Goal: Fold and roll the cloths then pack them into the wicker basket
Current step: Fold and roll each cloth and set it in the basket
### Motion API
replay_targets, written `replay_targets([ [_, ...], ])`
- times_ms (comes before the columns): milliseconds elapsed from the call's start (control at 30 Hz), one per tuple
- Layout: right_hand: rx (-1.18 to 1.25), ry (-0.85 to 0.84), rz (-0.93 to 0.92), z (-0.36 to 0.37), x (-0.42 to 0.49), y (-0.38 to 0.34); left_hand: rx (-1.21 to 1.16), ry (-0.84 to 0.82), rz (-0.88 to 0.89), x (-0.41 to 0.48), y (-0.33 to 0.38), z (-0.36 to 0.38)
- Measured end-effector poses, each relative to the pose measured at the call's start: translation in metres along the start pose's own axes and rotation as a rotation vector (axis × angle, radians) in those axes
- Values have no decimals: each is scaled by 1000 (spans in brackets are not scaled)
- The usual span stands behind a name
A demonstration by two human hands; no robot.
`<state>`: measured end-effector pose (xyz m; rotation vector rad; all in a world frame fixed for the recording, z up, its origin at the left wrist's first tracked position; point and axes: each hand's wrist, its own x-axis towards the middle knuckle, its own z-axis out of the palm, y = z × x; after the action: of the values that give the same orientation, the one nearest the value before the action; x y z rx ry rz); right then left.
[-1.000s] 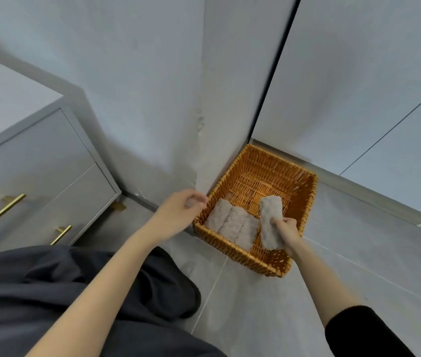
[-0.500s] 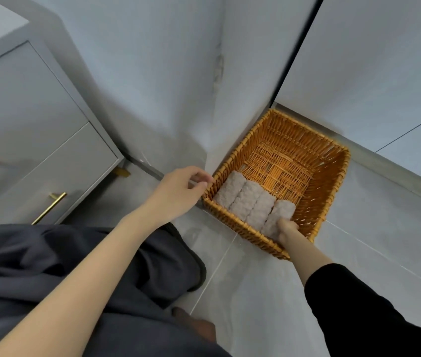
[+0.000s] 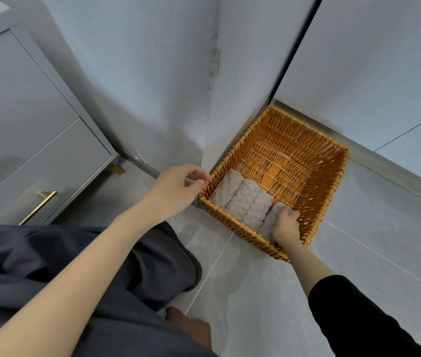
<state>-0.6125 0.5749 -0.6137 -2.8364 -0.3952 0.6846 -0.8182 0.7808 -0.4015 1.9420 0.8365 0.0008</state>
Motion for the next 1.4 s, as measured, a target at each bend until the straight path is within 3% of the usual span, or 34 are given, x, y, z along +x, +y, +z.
replay_targets([
  [167, -59, -263, -1, -5, 7, -3, 8, 0, 5, 0, 0, 1],
  [333, -28, -373, -5, -10, 5, -2, 15, 2, 16, 0, 2, 1],
  [500, 57, -257, -116, -44, -11, -20, -26, 2, 28, -7, 10, -4],
  [667, 149, -206, -408, -99, -61, -65, -118, 56, 46, -20, 21, -22],
  [967, 280, -246, -875, -186, -182, -177, -231, 276, 153, -68, 47, -101],
  [1400, 455, -159, -1272, -220, -298, -379, -319, 860, 184, -209, 29, -276],
])
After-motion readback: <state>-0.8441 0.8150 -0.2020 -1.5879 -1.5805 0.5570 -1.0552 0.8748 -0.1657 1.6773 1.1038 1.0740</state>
